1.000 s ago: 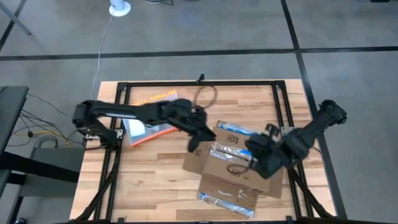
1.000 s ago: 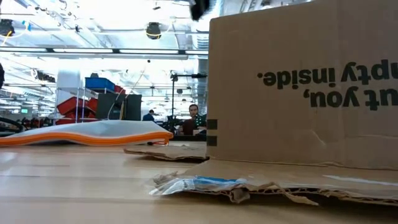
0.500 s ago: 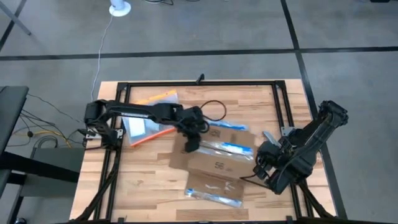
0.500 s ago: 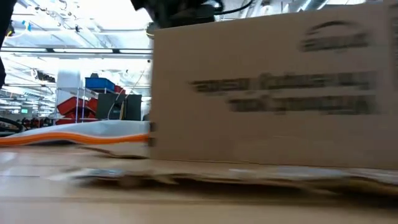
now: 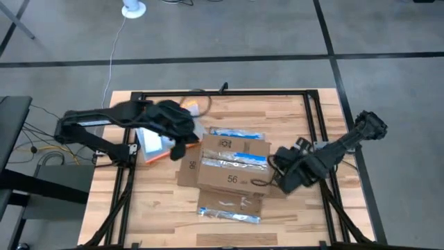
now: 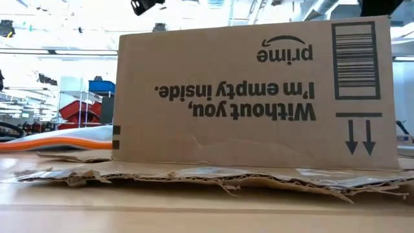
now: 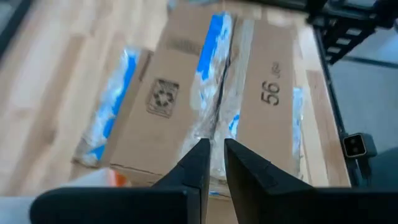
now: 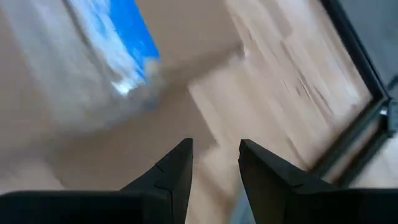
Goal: Unpack boxes
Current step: Break down the box using the silver cutter until it is completely flat
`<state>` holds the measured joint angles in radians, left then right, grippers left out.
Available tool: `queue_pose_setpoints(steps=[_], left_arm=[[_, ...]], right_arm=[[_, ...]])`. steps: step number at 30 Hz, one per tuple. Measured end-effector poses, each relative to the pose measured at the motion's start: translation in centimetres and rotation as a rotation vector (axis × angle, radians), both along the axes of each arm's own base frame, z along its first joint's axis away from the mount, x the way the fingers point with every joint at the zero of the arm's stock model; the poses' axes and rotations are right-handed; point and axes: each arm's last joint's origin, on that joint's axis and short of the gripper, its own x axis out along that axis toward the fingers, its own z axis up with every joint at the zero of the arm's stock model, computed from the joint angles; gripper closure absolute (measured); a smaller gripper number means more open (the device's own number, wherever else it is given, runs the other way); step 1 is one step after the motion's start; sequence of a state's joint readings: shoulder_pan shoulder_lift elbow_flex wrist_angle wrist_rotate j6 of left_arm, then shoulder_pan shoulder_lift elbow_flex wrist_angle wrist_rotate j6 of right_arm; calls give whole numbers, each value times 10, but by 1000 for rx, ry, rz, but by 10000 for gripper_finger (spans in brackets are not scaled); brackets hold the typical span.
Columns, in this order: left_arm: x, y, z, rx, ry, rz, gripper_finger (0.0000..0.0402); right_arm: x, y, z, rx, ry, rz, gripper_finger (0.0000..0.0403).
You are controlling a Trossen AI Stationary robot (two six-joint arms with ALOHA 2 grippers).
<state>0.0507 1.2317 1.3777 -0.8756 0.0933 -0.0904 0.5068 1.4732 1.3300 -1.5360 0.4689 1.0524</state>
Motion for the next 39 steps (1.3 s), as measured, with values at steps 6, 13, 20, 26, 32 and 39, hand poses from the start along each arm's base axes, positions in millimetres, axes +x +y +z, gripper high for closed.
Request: queue_pose_setpoints(steps=[6,13,20,26,32,39], left_arm=[[-21,4,5,89,33,-44,366],[-27,11,0,160,103,-68,366],[-29,20,0,209,114,-81,366],[-31,23,-2,214,139,-77,366],[-33,24,-3,217,160,-85,366],[-25,21,7,173,47,-92,366]], right_arm=[[7,-53,-17,144,273,-14,266],[-26,-77,-55,202,445,-74,199],[-48,-81,-96,324,464,-136,171],[-50,-88,-103,334,519,-134,180],[-50,-100,-103,388,519,-190,187],[-41,-108,-92,414,466,-200,188]])
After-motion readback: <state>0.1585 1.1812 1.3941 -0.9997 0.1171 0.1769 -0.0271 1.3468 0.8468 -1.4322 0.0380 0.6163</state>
